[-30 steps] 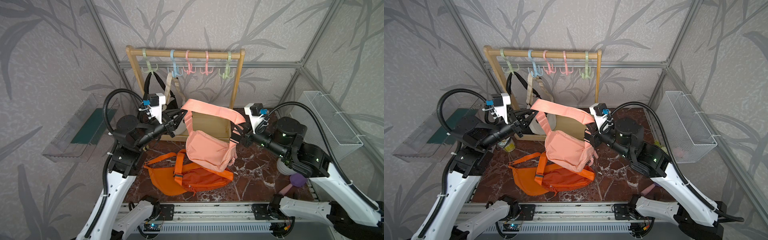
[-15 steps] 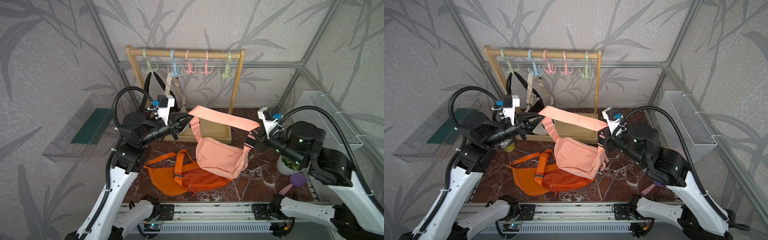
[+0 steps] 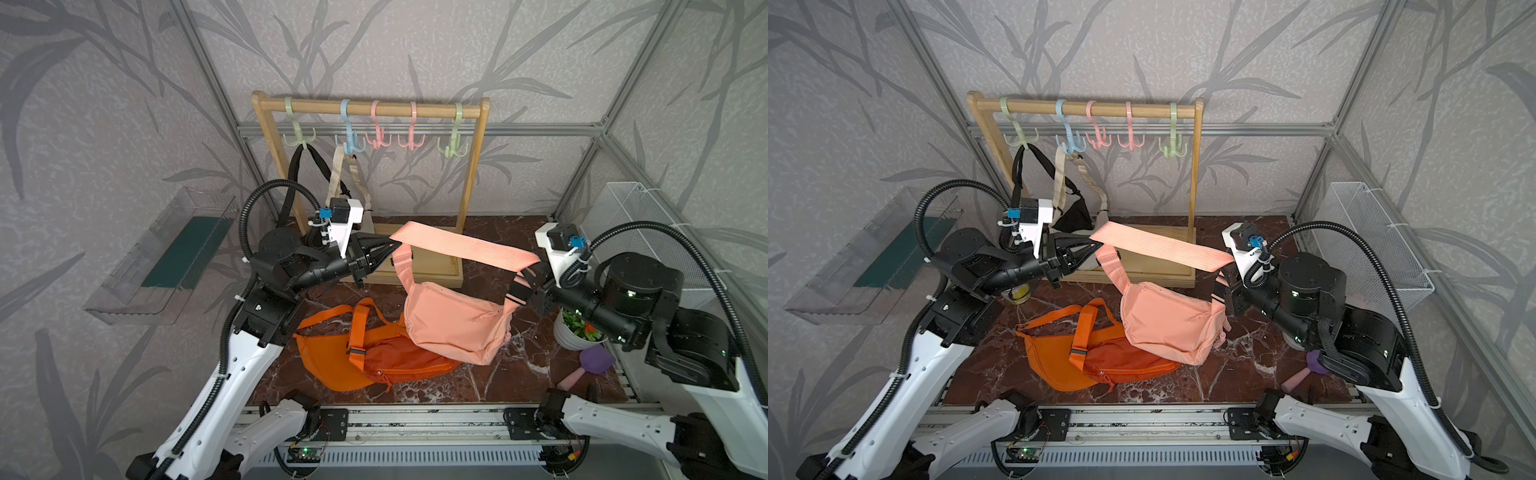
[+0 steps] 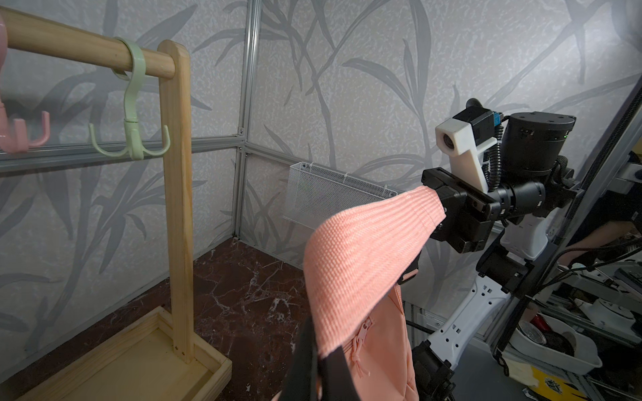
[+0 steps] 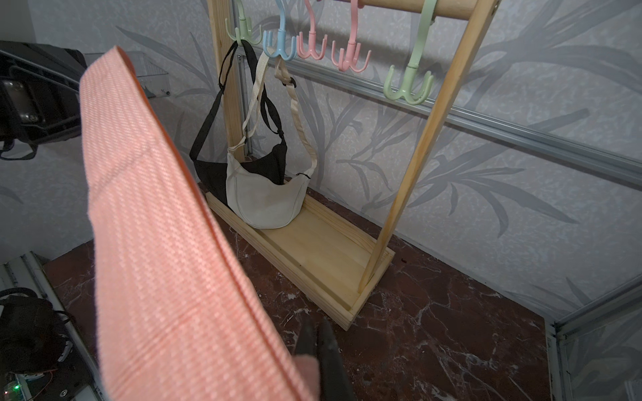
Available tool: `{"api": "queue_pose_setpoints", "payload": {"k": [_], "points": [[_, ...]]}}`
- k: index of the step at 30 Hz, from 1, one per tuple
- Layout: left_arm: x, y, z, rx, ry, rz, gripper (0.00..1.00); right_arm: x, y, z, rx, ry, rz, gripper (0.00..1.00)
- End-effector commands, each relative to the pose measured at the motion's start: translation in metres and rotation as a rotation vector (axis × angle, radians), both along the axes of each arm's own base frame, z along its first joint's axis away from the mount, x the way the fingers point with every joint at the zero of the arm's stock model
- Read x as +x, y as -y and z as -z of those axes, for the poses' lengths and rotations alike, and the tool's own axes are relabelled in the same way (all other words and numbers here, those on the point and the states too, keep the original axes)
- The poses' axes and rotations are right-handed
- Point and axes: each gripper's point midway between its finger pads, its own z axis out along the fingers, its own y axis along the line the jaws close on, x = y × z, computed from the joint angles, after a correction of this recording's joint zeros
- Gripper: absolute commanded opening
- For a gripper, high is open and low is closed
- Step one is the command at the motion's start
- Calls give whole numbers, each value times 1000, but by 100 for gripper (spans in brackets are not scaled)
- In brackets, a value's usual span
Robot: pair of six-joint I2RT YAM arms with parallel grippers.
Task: Take the bag off the hook
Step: Place the bag inside the bag.
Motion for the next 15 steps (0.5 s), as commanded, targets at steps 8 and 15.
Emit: {"api": "queue_pose_setpoints", "payload": {"k": [8, 15], "points": [[13, 16, 26, 34, -105, -48, 0, 2, 17, 26, -44, -50, 82, 0], [19, 22, 71, 137, -211, -63, 0, 15, 18, 66, -119, -81, 149, 0]]}}
